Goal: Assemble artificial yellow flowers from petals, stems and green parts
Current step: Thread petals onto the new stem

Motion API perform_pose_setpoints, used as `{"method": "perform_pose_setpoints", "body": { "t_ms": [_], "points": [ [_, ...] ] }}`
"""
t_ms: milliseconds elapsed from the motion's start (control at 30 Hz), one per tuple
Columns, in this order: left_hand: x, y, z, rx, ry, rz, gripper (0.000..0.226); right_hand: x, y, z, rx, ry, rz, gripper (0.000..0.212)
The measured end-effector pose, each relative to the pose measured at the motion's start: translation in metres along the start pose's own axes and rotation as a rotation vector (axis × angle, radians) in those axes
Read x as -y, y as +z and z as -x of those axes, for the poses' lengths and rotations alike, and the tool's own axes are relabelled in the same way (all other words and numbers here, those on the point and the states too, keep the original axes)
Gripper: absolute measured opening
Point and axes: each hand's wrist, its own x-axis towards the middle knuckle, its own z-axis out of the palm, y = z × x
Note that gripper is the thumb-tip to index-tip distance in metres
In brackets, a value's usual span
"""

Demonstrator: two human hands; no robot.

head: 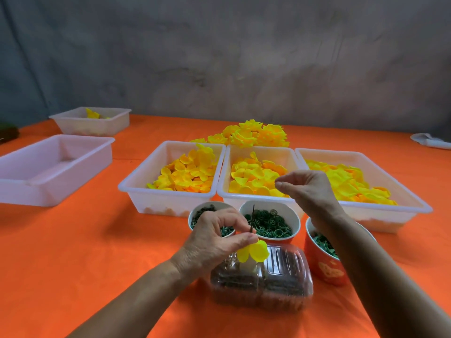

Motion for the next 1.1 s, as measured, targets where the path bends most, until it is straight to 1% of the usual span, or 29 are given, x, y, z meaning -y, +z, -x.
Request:
{"method": "perform_pose_setpoints", "body": {
  "t_ms": [100, 200, 267, 367, 467, 567, 633, 767, 833, 900, 967, 1033, 1100],
  "points": [
    [-0.003, -0.001, -0.002, -0.003, 0.001, -0.045, 0.019, -0.009, 0.007, -0.017, 0.033, 0.038, 0.132, 0.008],
    [-0.006, -0.003, -0.008, 0.042, -0.006, -0.091, 0.013, -0.021, 0.011, -0.028, 0.058, 0.07, 0.287, 0.011],
    [-0.007, -0.005, -0.01, 0.086, -0.022, -0.085, 0.012, -0.029, 0.012, -0.034, 0.077, 0.075, 0.384, 0.013],
    [-0.005, -0.006, -0.011, 0.121, -0.031, -0.037, 0.017, -0.035, 0.015, -0.044, 0.12, 0.042, 0.516, 0.019],
    [-0.003, -0.005, -0.012, 0.114, -0.033, -0.034, 0.02, -0.036, 0.025, -0.059, 0.206, 0.02, 0.64, 0.029],
    [-0.002, -0.004, -0.009, 0.101, -0.066, -0.013, 0.015, -0.037, 0.04, -0.075, 0.309, 0.044, 0.752, 0.04],
    [-0.002, -0.004, -0.008, 0.108, -0.088, 0.004, 0.012, -0.039, 0.05, -0.084, 0.389, 0.055, 0.861, 0.043],
    [-0.003, -0.005, -0.008, 0.138, -0.117, 0.027, 0.011, -0.043, 0.066, -0.094, 0.586, 0.156, 1.062, 0.043],
    [-0.003, -0.005, -0.008, 0.14, -0.125, 0.04, 0.012, -0.045, 0.07, -0.095, 0.68, 0.203, 1.143, 0.048],
    [-0.003, -0.005, -0.008, 0.134, -0.131, 0.065, 0.013, -0.046, 0.071, -0.095, 0.676, 0.213, 1.137, 0.048],
    [-0.002, -0.004, -0.007, 0.125, -0.132, 0.084, 0.014, -0.051, 0.067, -0.095, 0.6, 0.194, 1.051, 0.043],
    [0.0, -0.004, -0.007, 0.121, -0.127, 0.094, 0.013, -0.055, 0.065, -0.094, 0.52, 0.192, 0.941, 0.047],
    [0.0, -0.004, -0.007, 0.118, -0.125, 0.103, 0.012, -0.056, 0.064, -0.093, 0.492, 0.202, 0.887, 0.049]
  ]
}}
